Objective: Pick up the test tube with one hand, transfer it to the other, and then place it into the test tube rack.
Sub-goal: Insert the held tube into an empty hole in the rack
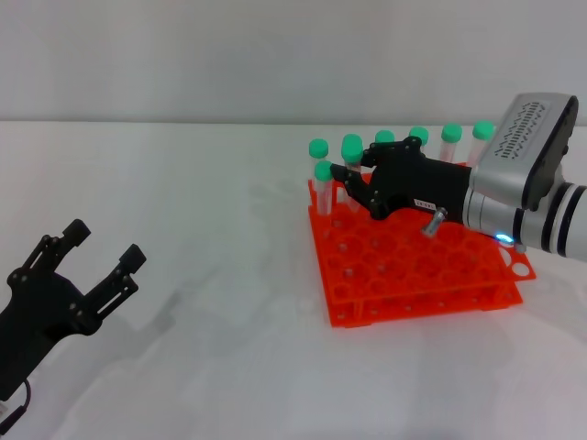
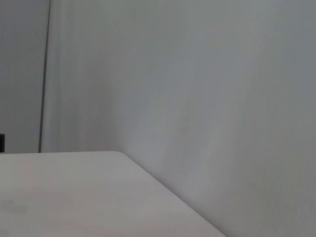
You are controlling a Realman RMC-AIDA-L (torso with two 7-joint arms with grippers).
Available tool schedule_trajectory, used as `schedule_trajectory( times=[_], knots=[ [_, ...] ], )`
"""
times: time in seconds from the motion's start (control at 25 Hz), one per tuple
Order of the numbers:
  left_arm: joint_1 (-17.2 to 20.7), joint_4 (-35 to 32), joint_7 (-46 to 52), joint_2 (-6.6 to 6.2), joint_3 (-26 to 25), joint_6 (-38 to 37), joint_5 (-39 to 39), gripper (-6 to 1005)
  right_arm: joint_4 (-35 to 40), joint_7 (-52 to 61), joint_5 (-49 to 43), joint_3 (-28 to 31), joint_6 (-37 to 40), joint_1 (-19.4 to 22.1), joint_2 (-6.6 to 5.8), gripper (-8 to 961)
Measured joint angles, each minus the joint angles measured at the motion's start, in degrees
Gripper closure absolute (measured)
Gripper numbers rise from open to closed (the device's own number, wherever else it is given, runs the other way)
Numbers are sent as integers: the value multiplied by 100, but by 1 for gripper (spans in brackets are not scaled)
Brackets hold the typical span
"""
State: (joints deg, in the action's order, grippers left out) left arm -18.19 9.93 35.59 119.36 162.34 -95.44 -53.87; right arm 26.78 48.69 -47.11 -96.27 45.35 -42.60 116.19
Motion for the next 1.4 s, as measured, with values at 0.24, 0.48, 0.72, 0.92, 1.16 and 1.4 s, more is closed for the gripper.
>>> schedule_trajectory(
  times=[0.24,0.48,0.72,0.92,1.16,1.4],
  knots=[
    [0,0,0,0,25,0,0,119,40,-8,0,1,-19,-3,0,721],
    [0,0,0,-8,29,0,12,119,47,-9,0,-67,-19,-15,0,611],
    [0,0,0,-18,42,0,37,119,65,-9,73,-46,-6,-13,0,289],
    [12,0,0,-17,44,-1,53,119,117,-276,401,-14,-9,14,0,76],
    [30,0,0,-11,53,-18,63,119,65,-367,440,-65,-60,-89,0,77],
    [59,0,0,-9,53,-43,64,119,55,-371,441,-255,-403,-138,0,78]
  ],
)
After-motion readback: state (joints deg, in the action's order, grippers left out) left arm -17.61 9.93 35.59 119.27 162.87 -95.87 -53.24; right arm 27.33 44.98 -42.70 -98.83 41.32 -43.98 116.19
